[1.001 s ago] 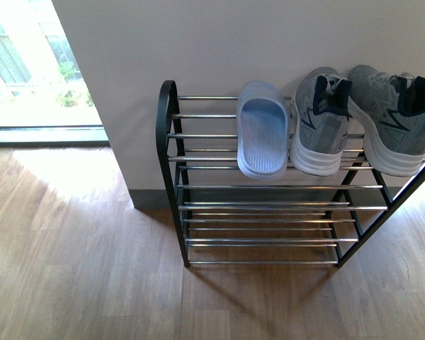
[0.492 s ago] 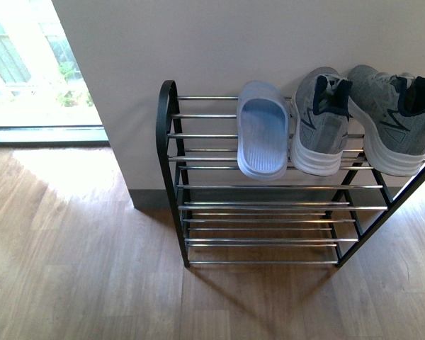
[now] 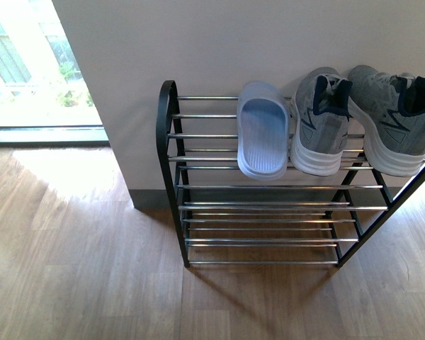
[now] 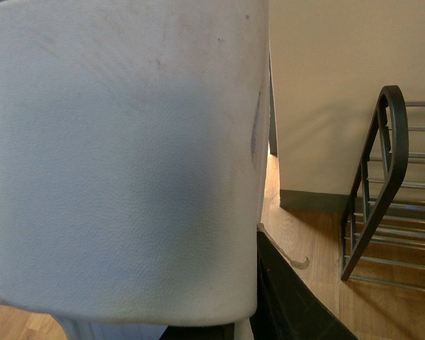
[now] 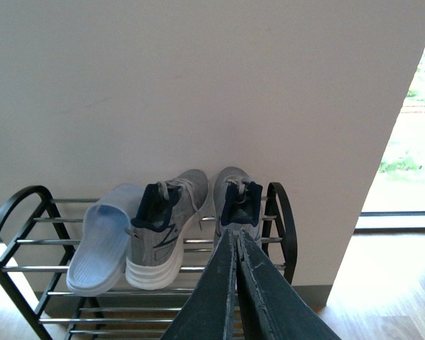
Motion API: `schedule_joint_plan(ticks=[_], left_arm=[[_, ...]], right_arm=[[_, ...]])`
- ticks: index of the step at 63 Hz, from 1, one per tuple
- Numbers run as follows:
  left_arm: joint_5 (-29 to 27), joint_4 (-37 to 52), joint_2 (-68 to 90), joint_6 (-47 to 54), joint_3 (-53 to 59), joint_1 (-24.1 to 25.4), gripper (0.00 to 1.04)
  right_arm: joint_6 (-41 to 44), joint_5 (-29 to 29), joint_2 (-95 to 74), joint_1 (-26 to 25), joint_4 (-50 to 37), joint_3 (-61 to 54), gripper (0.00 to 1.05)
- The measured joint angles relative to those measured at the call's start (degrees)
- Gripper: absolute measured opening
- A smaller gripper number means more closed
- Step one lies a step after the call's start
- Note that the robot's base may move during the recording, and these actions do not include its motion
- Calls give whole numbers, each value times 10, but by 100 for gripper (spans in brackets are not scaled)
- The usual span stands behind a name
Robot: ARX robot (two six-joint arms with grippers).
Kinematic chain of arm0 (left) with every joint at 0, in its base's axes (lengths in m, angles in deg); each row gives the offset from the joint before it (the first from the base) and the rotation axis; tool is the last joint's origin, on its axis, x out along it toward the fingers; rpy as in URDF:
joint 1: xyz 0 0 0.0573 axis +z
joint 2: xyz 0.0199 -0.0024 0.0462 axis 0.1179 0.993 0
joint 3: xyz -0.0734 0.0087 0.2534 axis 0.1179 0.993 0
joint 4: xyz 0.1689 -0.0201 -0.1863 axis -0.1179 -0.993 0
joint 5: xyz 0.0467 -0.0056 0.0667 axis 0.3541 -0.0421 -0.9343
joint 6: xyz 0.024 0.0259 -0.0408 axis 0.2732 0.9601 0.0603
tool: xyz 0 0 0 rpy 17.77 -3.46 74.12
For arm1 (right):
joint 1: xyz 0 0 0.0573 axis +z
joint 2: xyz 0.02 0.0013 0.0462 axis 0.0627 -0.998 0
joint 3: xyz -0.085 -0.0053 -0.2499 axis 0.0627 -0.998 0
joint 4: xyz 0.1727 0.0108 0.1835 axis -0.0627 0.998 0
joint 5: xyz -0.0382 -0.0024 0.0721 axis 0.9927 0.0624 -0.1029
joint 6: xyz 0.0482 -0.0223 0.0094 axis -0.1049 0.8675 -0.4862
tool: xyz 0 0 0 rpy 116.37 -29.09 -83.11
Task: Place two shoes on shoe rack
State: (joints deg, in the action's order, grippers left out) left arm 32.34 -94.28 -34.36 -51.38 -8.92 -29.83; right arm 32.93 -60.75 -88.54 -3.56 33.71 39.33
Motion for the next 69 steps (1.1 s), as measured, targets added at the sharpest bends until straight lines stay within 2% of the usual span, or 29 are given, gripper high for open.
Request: schedule_joint_plan(ticks=[34,41,67,69], left_arm=[[0,0,0,0,0,0,2],[0,0,0,0,0,0,2],[0,0,0,0,0,0,2],[0,0,0,0,0,0,2]], right_arm=[[0,0,76,0,75,0,2],[0,0,152,0,167,0,1],[0,0,170,0,174,0,2],[0,0,170,0,174,0,4]])
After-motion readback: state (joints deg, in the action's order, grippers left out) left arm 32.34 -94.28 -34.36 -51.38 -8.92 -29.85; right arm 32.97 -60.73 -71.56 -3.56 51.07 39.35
